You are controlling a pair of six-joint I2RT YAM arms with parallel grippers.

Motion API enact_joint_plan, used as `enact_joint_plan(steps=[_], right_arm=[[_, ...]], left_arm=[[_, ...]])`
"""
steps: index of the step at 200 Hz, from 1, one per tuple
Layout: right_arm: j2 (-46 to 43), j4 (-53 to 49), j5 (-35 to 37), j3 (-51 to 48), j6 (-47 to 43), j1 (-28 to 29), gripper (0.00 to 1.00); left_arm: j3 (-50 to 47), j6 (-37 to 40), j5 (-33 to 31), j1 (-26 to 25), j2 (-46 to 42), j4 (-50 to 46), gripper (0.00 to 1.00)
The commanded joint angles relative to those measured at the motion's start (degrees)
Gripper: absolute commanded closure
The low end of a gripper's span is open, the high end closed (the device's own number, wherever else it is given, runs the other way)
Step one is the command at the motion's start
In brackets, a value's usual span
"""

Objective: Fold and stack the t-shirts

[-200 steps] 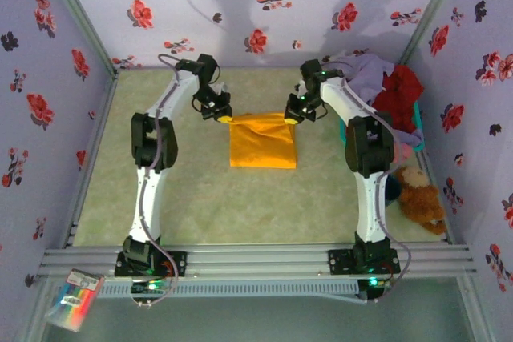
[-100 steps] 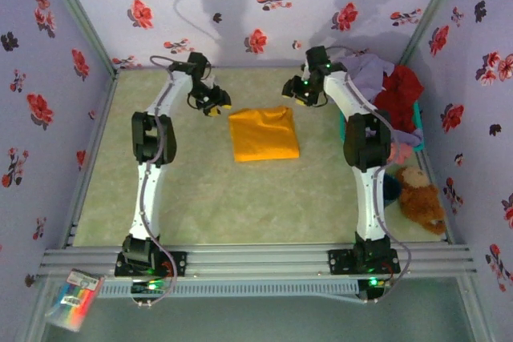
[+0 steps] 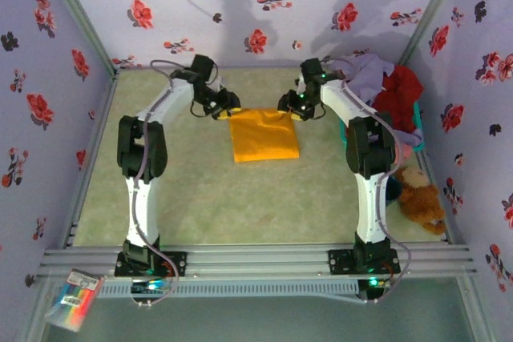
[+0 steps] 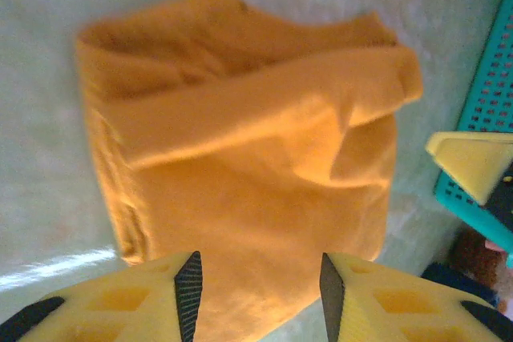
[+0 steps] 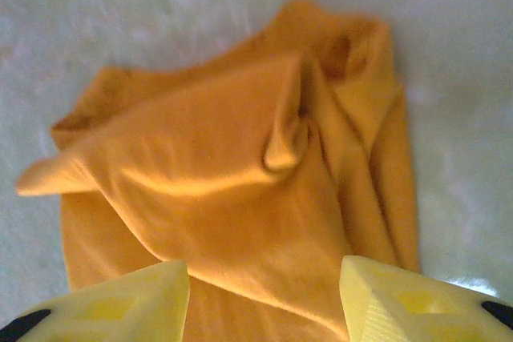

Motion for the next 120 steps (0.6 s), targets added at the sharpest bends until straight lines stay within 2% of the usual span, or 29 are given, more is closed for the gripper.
enact_joint_plan(steps=[1,29,59,90,120], right_arm=[[-3.2,3.9,-2.3,-6.7,3.0,0.8,0.47],[-4.8,4.5,-2.9,-13.0,3.1,2.5,0.48],[-9.0,3.2,-1.8,-21.5,2.9,5.2,0.48],[-17.4,4.4,-0.7,-33.7,4.9,8.6,0.48],[-27.4,4.4,-0.5,-41.5,7.6,11.5,0.48]], left_arm=[[-8.6,-4.8,1.1,-1.0,-1.2,8.3,0.54],[-14.0,-5.8,0.7,-2.5,-1.1,11.4,0.54],[-19.7,-5.3,-1.8,-3.7,-3.0,10.6,0.61],[-28.1,-3.5,-4.7,-4.5,-8.9,7.8,0.61],[-34.6,0.9,-6.1,-4.7,-15.1,2.4,0.58]])
